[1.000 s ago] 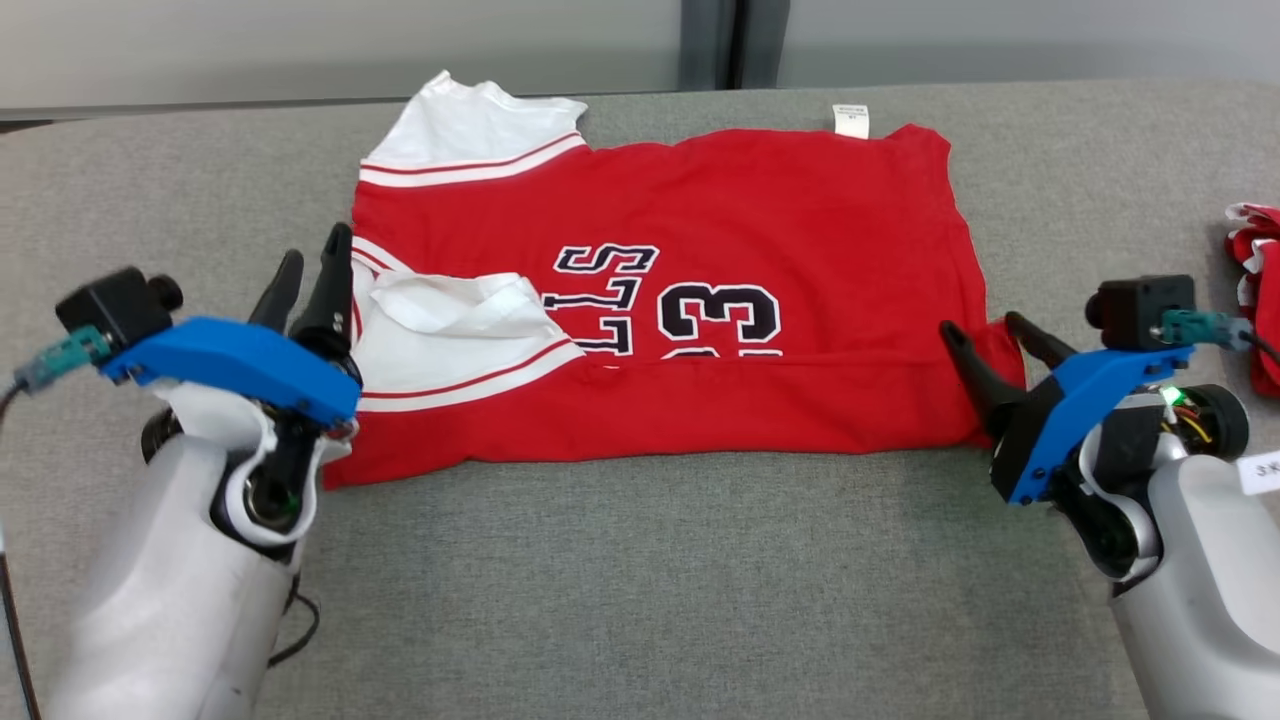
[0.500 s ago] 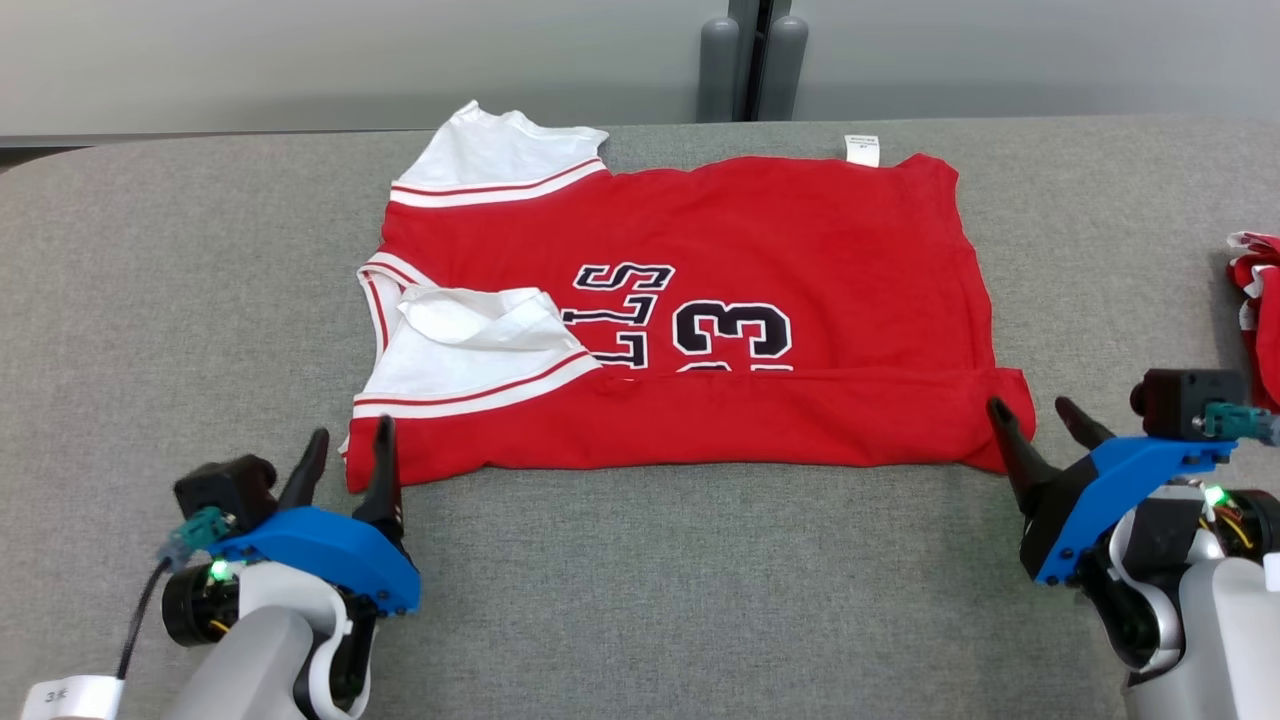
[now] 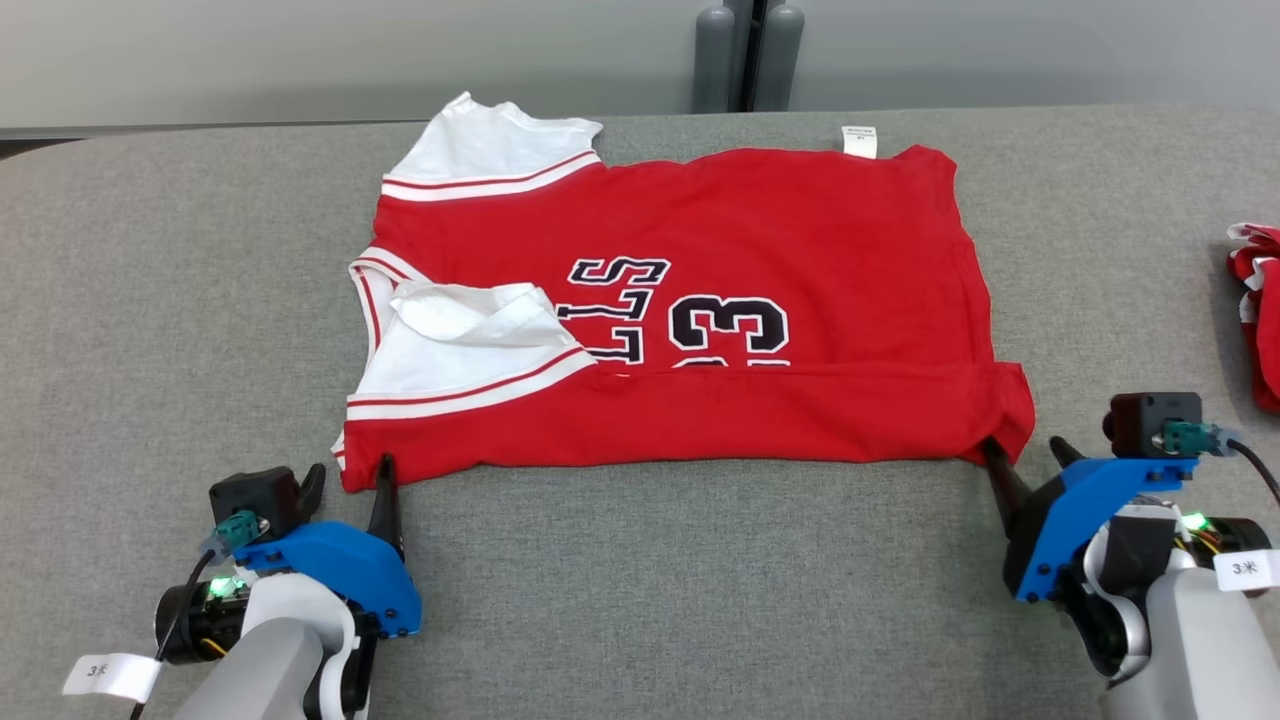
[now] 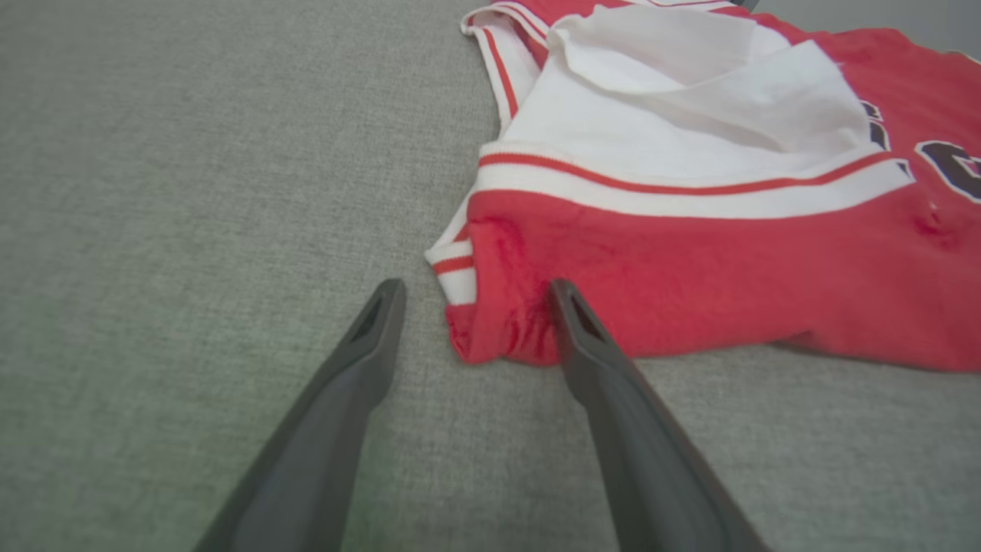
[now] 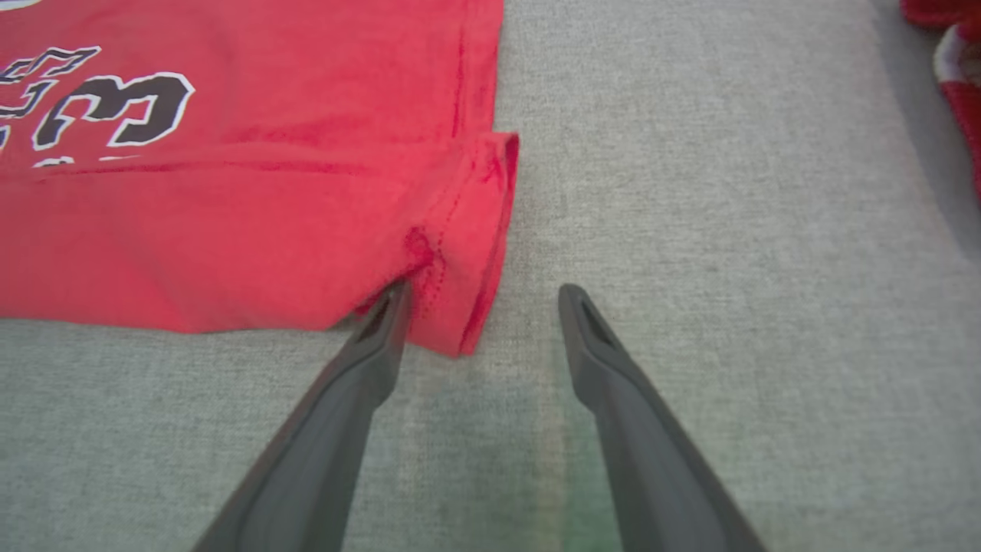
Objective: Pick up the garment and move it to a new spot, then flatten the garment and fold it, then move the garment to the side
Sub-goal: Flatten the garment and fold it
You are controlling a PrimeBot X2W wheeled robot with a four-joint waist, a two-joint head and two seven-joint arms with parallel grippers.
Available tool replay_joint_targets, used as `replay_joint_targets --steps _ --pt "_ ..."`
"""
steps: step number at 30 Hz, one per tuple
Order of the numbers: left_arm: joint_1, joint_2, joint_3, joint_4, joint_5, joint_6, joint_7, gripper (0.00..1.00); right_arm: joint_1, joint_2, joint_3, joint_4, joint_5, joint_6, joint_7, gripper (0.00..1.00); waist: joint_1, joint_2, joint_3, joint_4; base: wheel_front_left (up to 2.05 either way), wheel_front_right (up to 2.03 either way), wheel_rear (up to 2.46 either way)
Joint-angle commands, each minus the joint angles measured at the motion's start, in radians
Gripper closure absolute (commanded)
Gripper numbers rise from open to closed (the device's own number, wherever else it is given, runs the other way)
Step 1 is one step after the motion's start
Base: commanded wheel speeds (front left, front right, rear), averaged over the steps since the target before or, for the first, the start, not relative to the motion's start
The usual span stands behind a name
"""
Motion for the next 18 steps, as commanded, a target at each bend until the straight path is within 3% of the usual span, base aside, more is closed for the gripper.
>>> replay_joint_targets --steps 1,12,13,14,15,18 --pt "-0.013 0.002 -0.005 0.007 0.009 0.005 0.005 0.00 -0.016 0.002 0.005 0.010 0.008 0.001 -0.009 0.00 0.0001 0.0000 0.002 0.000 0.00 0.00 0.00" --pt "-0.036 -0.029 -0.033 0.076 -0.006 -0.029 0.053 0.00 -0.091 0.003 0.056 0.180 0.032 0.001 -0.008 0.00 0.0001 0.0000 0.026 0.016 0.00 0.00 0.00" --pt "-0.037 -0.036 -0.039 0.081 -0.011 -0.040 0.065 0.22 -0.092 0.005 0.065 0.190 0.035 0.001 -0.004 0.52 0.0001 0.0000 0.027 0.018 0.00 0.00 0.00" --pt "-0.040 -0.044 -0.045 0.085 -0.015 -0.050 0.078 0.63 -0.095 0.007 0.068 0.197 0.038 0.002 -0.008 0.70 0.0001 0.0000 0.027 0.020 0.00 0.00 0.00" --pt "-0.041 -0.050 -0.052 0.089 -0.016 -0.062 0.090 1.00 -0.097 0.007 0.069 0.200 0.040 0.002 -0.012 1.00 0.0001 0.0000 0.027 0.021 0.00 0.00 0.00" --pt "-0.043 -0.056 -0.053 0.095 -0.030 -0.082 0.095 1.00 -0.091 0.005 0.054 0.188 0.032 0.001 -0.024 1.00 0.0001 0.0000 0.020 0.025 0.00 0.00 0.00"
